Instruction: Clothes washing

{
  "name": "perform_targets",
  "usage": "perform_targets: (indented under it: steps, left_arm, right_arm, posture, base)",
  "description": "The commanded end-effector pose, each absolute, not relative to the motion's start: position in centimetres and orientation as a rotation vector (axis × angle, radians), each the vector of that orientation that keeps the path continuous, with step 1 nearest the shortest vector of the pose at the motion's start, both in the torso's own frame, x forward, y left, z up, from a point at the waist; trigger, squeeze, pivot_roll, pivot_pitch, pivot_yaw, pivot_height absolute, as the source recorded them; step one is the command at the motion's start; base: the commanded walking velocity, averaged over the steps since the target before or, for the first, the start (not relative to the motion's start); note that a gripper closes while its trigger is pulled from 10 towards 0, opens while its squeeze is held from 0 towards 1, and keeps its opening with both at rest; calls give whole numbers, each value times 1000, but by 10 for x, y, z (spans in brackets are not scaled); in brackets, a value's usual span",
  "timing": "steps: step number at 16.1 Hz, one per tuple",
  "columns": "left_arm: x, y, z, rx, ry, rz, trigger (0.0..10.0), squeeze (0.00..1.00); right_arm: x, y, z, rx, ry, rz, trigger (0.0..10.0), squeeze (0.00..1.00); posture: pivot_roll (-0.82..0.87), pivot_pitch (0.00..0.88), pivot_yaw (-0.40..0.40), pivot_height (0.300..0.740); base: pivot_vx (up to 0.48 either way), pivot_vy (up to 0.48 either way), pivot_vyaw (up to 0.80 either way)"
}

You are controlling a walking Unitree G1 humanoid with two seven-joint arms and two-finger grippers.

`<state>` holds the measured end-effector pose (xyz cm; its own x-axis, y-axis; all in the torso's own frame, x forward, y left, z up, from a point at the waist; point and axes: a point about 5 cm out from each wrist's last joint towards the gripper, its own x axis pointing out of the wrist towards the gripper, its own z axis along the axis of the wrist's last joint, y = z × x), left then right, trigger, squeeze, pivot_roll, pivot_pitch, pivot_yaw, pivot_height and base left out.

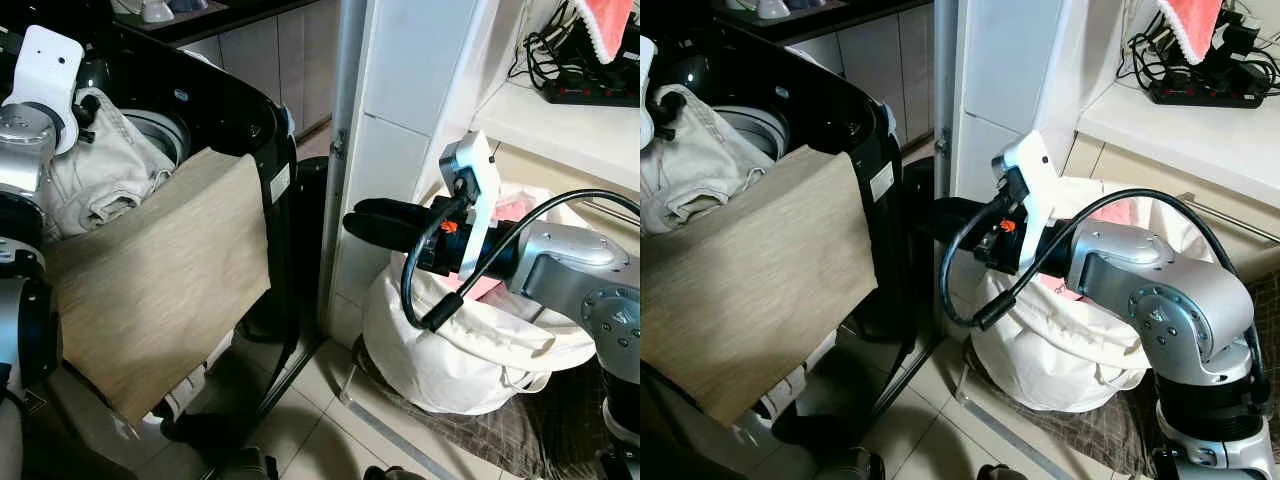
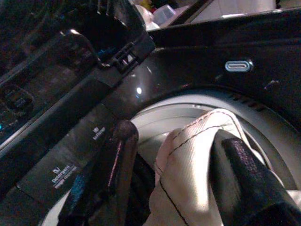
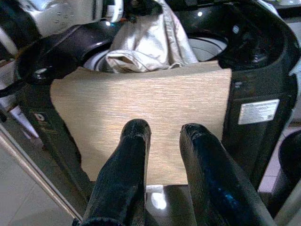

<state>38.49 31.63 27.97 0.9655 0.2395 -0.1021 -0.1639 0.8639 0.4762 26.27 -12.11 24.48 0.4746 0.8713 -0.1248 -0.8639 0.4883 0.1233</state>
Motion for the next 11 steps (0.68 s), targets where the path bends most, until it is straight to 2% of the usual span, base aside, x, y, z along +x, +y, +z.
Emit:
perform_targets:
  steps: [1,4,5,6,7,8,9,10,11]
  left_arm:
    - [385,317,305,492,65,243,10000,1000]
    - [382,319,327,549,-95,340,10000,1000]
    - [385,312,322,517,-75,269,10000,0]
    - [385,312,322,517,-75,269,10000,0]
    - [390,302,306,457,11,139,10000,0]
    - [390,300,299,438,51,105,10000,0]
    - [390,299,290,452,124,56,10000,0]
    - [386,300,269,506,294,-43,10000,0]
    - [383,303,262,537,357,-65,10000,0]
  right_arm:
    - [267,-125,252,35,143,1023,10000,0]
    - [276,-130,253,37,123,924,10000,0]
    - [282,-133,251,45,129,863,10000,0]
    - [282,-133,251,45,129,863,10000,0]
    - [283,-133,249,44,139,854,10000,0]
    - [283,-133,248,37,145,853,10000,0]
    - [283,-133,246,28,155,851,10000,0]
    - [282,-133,243,14,174,852,10000,0]
    - [281,-133,241,10,186,856,10000,0]
  posture:
    - [-55,16,21,740]
    - [-53,8,21,740]
    - [-53,8,21,740]
    - [-53,8,21,740]
    - [-52,1,22,740]
    - [-52,1,22,740]
    - [-52,0,21,740]
    - [-51,0,22,740]
    - [-52,0,23,740]
  base:
    - [0,0,0]
    - [0,0,0]
    - [0,0,0]
    - [0,0,0]
    - [0,0,0]
    - [0,0,0]
    - [0,0,0]
    - [0,0,0]
    - [0,0,0]
